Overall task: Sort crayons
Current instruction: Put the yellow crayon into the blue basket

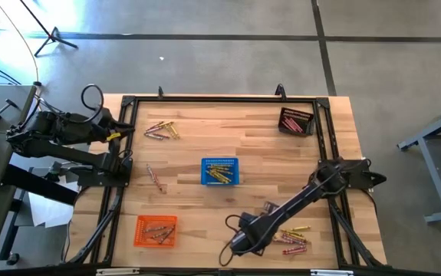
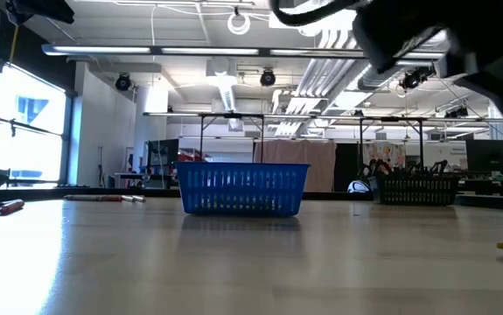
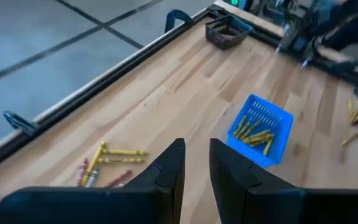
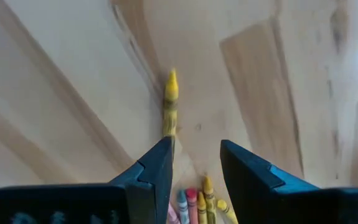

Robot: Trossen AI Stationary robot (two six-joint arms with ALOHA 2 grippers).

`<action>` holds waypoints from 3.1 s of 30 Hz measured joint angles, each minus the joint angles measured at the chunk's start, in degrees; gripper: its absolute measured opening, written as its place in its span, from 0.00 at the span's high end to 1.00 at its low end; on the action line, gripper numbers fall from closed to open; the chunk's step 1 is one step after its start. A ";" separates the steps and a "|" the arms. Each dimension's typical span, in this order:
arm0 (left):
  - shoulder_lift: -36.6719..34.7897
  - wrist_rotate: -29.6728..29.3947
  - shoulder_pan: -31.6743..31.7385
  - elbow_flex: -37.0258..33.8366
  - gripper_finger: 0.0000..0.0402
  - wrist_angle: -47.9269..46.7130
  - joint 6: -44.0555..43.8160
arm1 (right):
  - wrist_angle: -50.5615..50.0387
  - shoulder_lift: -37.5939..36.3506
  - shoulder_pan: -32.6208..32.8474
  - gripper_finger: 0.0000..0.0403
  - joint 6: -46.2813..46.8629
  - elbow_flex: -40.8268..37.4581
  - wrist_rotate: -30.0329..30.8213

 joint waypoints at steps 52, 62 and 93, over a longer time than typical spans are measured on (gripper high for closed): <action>9.77 4.33 0.00 -0.04 0.85 13.03 2.99 | 41.14 -18.68 -2.31 0.70 -0.44 -35.48 -4.76; 9.77 4.33 0.00 -0.04 0.85 13.00 3.54 | 40.27 -16.34 -2.28 0.73 -0.45 -35.17 -3.47; 9.76 4.33 0.00 -0.02 0.85 12.27 12.54 | 27.30 -17.69 -24.58 0.98 -27.54 -10.11 22.93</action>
